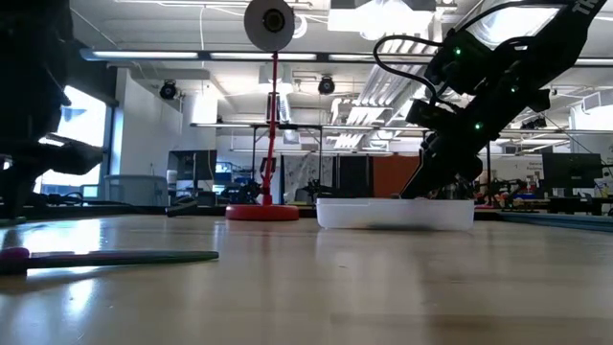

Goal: Pick & place school supplies into a supply box
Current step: Put the dark green crayon into the black supply box

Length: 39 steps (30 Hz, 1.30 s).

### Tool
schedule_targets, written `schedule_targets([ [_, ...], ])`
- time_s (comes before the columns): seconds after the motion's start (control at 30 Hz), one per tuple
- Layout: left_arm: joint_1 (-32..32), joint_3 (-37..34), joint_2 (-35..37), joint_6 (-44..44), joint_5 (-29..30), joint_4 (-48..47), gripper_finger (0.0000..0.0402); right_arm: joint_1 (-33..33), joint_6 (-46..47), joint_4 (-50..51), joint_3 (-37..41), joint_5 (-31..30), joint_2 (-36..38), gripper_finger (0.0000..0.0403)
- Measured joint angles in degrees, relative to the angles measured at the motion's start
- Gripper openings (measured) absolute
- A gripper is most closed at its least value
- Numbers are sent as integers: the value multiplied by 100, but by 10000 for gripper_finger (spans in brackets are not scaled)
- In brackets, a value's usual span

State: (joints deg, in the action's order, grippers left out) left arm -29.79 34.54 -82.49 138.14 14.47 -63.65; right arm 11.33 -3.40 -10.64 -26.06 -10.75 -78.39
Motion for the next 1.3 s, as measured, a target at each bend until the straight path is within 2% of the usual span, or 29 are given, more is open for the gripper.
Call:
schedule_targets([
  [0.37,734,19,-550,12,-54,178,140,-1,0,-1,0,1,0,122],
  [0.5,776,17,-629,9,-3,253,135,-1,0,1,0,0,0,122],
  [0.63,762,11,-639,-104,101,355,106,-1,-2,-1,0,1,0,122],
  [0.83,762,9,-643,-259,230,426,41,-1,0,1,0,0,0,122],
  [0.93,762,7,-643,-306,314,430,26,-1,0,1,0,0,0,122],
  [1.3,768,90,-659,-1319,908,925,58,-1,-1,1,0,1,0,122],
])
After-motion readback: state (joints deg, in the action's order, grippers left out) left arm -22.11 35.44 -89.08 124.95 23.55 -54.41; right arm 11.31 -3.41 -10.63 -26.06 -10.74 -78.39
